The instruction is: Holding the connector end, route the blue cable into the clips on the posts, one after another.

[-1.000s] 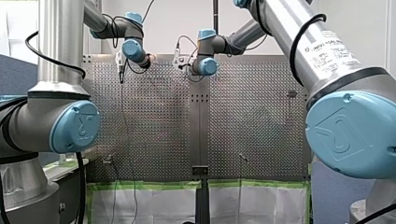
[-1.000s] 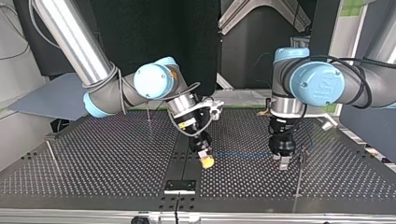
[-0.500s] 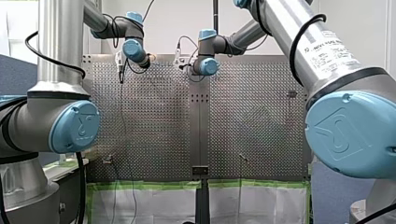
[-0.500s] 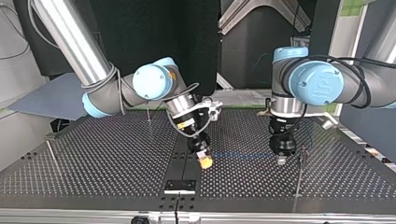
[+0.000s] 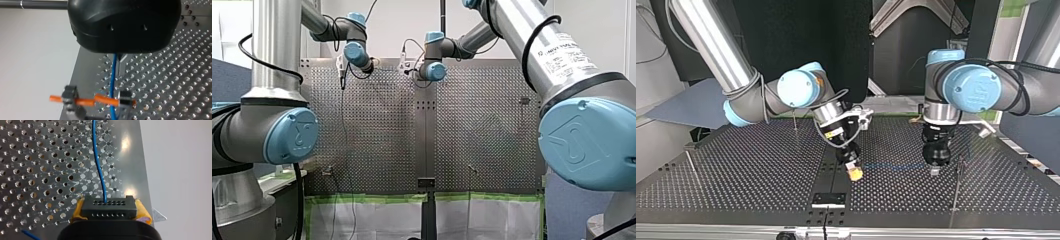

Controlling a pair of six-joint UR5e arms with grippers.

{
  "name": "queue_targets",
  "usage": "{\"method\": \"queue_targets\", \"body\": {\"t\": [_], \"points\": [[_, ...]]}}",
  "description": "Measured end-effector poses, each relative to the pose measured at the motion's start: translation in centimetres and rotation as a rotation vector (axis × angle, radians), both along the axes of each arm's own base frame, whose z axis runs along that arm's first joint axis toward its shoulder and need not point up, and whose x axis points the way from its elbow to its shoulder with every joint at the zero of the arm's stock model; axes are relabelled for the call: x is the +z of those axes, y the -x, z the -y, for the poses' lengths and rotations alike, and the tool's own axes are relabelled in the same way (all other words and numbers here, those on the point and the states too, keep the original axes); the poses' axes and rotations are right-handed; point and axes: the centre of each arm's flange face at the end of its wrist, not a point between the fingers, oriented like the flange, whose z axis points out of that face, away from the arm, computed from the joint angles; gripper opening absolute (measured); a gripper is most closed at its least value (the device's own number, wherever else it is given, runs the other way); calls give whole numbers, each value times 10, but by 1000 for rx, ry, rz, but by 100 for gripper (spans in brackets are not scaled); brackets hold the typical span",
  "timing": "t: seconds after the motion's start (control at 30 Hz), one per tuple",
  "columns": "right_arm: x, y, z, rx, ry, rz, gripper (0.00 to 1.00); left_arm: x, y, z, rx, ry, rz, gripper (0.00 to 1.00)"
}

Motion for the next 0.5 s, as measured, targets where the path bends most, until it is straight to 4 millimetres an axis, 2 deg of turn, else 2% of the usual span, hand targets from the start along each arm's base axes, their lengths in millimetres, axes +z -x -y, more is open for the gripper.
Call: {"method": "queue_targets", "body": {"t": [0.13, 0.23, 0.5], "points": [[-4, 3, 2, -6, -8, -9, 0, -6, -1, 5, -7, 2, -14, 1], [-12, 7, 5, -15, -20, -23, 0, -18, -5, 10, -10, -4, -42, 1], [-49, 23, 10, -42, -71, -71, 0, -42, -10, 25, -18, -15, -90, 1]]}}
